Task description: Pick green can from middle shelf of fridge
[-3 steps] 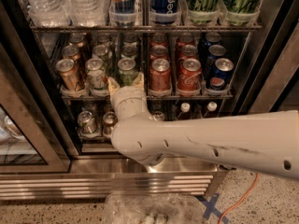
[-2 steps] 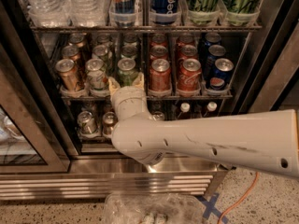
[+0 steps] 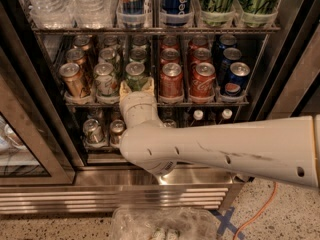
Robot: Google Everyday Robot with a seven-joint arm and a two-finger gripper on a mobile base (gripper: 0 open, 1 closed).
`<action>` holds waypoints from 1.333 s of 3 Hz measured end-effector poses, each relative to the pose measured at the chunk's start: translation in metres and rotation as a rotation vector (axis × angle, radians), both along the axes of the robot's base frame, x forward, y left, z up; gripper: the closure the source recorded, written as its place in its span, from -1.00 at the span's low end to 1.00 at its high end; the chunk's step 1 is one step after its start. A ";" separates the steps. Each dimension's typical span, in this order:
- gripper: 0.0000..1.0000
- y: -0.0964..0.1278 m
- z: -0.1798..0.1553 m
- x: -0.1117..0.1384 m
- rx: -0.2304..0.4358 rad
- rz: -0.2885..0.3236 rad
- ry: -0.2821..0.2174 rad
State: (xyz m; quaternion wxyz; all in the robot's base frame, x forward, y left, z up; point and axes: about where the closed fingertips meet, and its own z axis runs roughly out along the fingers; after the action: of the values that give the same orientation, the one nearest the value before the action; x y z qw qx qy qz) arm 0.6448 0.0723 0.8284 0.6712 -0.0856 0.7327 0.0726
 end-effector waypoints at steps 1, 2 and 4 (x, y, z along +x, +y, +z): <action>0.91 0.000 0.000 0.000 0.000 0.000 0.000; 1.00 -0.008 0.028 -0.004 0.037 0.013 -0.035; 1.00 -0.013 0.072 -0.018 0.140 0.182 -0.056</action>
Offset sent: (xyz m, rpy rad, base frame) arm -0.0084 -0.0169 0.0533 0.0751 -0.0654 0.0278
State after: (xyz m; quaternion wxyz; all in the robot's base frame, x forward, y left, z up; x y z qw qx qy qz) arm 0.6263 0.0595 0.9007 0.6862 -0.1067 0.6961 0.1821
